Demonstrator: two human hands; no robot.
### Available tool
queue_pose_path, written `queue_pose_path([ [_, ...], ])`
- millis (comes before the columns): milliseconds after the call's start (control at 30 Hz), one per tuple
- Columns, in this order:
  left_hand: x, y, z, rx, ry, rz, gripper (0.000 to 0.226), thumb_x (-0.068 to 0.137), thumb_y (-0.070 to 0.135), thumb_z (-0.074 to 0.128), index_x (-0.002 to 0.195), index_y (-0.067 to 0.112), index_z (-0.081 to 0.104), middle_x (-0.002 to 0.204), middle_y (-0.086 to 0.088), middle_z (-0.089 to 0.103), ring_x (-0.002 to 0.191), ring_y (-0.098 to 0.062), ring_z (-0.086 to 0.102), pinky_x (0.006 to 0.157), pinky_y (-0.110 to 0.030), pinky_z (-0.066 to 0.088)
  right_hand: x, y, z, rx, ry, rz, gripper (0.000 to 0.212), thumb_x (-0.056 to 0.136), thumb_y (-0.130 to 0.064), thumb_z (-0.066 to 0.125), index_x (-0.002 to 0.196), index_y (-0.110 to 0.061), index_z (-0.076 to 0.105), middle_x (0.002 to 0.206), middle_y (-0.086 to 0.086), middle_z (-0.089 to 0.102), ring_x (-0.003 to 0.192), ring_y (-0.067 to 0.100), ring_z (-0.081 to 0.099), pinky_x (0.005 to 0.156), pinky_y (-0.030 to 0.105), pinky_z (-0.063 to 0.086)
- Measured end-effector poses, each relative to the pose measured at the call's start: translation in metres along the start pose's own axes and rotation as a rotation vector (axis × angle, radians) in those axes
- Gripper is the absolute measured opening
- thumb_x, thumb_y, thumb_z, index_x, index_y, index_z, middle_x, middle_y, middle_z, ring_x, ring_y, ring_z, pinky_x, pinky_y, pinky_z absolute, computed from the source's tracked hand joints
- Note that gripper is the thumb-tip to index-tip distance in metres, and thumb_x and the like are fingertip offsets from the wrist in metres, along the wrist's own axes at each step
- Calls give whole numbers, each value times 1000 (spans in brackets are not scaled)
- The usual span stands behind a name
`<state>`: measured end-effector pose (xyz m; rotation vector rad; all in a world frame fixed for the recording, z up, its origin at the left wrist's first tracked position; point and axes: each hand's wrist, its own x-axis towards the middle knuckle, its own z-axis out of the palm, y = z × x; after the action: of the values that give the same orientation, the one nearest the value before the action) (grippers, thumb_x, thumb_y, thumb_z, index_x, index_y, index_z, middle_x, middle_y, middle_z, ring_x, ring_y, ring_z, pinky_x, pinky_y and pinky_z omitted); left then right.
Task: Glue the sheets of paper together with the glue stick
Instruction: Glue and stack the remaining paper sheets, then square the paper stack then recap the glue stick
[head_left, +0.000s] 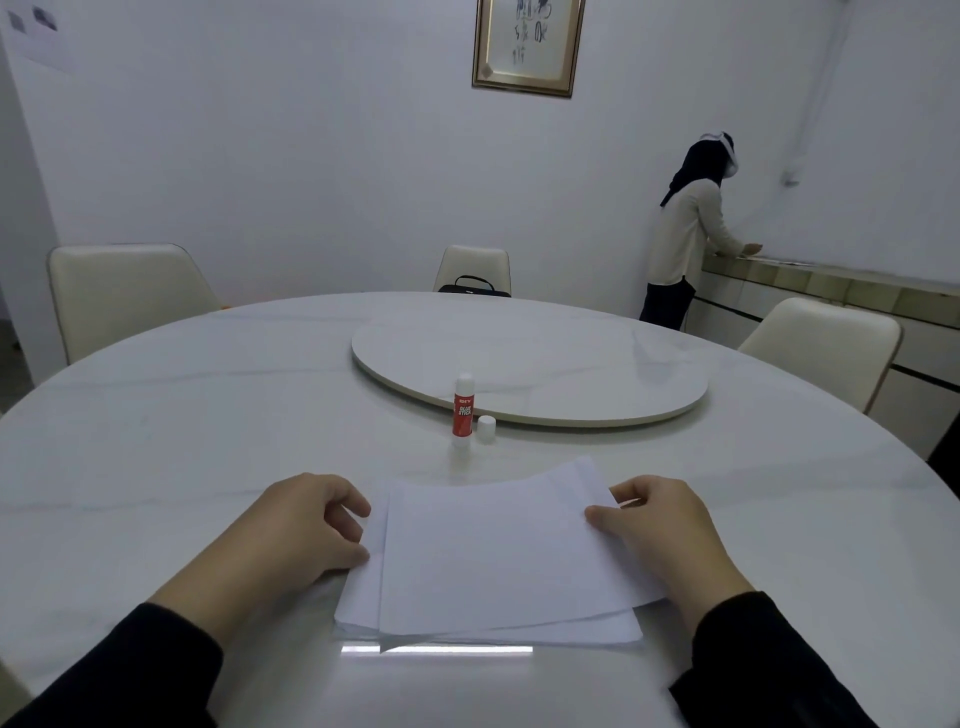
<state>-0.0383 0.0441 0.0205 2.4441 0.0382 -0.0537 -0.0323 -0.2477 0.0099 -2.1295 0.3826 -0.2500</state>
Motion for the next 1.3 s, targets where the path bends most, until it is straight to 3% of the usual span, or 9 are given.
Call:
queue_pose_path([
  [167, 1, -1, 1, 38, -25, 5, 34, 69, 16, 76, 96, 27, 60, 83, 11, 67, 75, -4, 63, 67, -18, 47, 1, 0, -5, 44, 55, -81, 8, 81, -21, 66, 78, -14, 66, 82, 2, 70, 77, 19, 64, 63, 28, 47],
  [300, 4, -3, 1, 85, -56, 10, 38, 72, 20, 75, 100, 35, 55, 94, 14, 61, 79, -3, 58, 68, -16, 45, 3, 3, -10, 274, 25, -21, 8, 85, -17, 66, 82, -10, 67, 82, 11, 73, 75, 29, 68, 75, 40, 54],
  [433, 7, -1, 3, 28, -7, 25, 13, 90, 20, 54, 90, 28, 65, 90, 7, 66, 69, -6, 56, 62, -16, 43, -7, 1, -2, 475, -85, 90, 11, 87, -10, 65, 78, -3, 66, 72, 13, 72, 62, 26, 65, 64, 33, 53],
  [500, 8, 2, 4, -81, 39, -10, 28, 97, 24, 42, 86, 21, 67, 86, 4, 65, 65, -10, 53, 62, -24, 40, -11, 0, 5, 485, -110, 100, 12, 86, -8, 65, 75, -3, 65, 67, 11, 71, 58, 24, 64, 59, 30, 51],
  [567, 8, 2, 7, -124, 58, -30, 31, 97, 29, 42, 85, 17, 68, 87, 3, 65, 65, -11, 51, 61, -25, 38, -12, -1, 9, 429, -91, 82, 14, 85, -9, 66, 72, -5, 65, 67, 10, 71, 59, 25, 64, 60, 31, 52],
  [700, 9, -1, 13, -115, 88, -2, 14, 90, 27, 56, 90, 19, 67, 90, 3, 68, 72, -9, 57, 60, -20, 40, -12, -2, 12, 247, -22, 30, 10, 79, -15, 69, 74, -8, 63, 74, 9, 70, 70, 28, 65, 72, 39, 55],
  [967, 11, -3, 18, 26, 153, 37, 26, 86, 23, 64, 111, 19, 62, 98, 6, 61, 82, -10, 54, 73, -20, 37, -16, -5, 15, -10, 19, -31, 8, 76, -18, 62, 78, -10, 60, 76, 1, 63, 68, 16, 56, 53, 25, 39],
  [1200, 12, 2, 26, 240, 180, 99, 11, 89, 21, 58, 96, 13, 61, 101, -4, 58, 92, -19, 57, 73, -25, 39, -19, -4, 18, -167, -10, -62, 16, 75, -22, 68, 84, -12, 60, 75, -5, 57, 65, 8, 53, 51, 21, 37],
  [1300, 15, 1, 28, 272, 182, 107, 17, 91, 21, 54, 102, 11, 61, 104, -6, 56, 96, -20, 56, 77, -26, 40, -19, -4, 16, -165, -15, -73, 22, 75, -25, 73, 89, -14, 60, 80, -6, 59, 68, 5, 54, 52, 18, 37],
])
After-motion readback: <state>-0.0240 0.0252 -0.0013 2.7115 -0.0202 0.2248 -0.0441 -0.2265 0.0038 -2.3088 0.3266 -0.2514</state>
